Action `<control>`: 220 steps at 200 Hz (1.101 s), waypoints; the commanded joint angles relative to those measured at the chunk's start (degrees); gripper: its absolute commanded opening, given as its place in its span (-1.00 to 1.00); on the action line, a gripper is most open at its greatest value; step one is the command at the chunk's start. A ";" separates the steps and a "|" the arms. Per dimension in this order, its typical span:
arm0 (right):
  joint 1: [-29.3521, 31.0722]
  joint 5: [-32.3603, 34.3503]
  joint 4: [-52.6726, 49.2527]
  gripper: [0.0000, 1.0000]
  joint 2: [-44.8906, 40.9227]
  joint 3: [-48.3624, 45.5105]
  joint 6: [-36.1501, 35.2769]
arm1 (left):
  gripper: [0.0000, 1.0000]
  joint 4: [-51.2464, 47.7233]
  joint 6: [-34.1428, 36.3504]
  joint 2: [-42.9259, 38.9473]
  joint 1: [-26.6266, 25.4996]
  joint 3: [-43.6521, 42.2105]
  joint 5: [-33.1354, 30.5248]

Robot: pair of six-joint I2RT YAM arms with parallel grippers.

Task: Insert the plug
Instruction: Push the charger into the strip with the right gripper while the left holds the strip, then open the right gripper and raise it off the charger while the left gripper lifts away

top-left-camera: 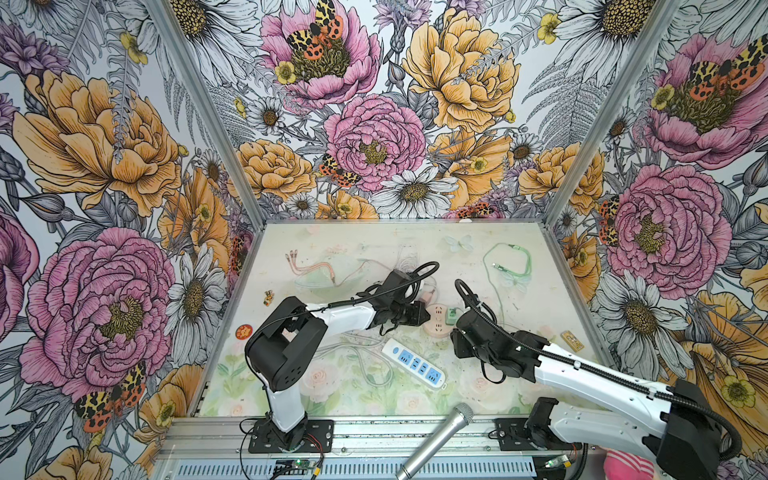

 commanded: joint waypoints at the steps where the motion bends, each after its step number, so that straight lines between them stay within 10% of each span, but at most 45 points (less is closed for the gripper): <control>1: -2.44 -3.05 -5.85 0.03 -5.46 5.12 -2.24 | -0.69 -7.82 4.06 -2.29 1.55 2.83 -5.23; 102: -26.54 -12.35 -7.74 0.00 -2.88 19.91 -14.60 | -0.73 -10.93 1.21 7.17 0.04 8.30 -11.43; 220: -36.62 -22.80 -4.67 0.07 4.96 20.82 -20.10 | -0.74 -10.84 -2.75 13.25 -6.02 13.72 -10.20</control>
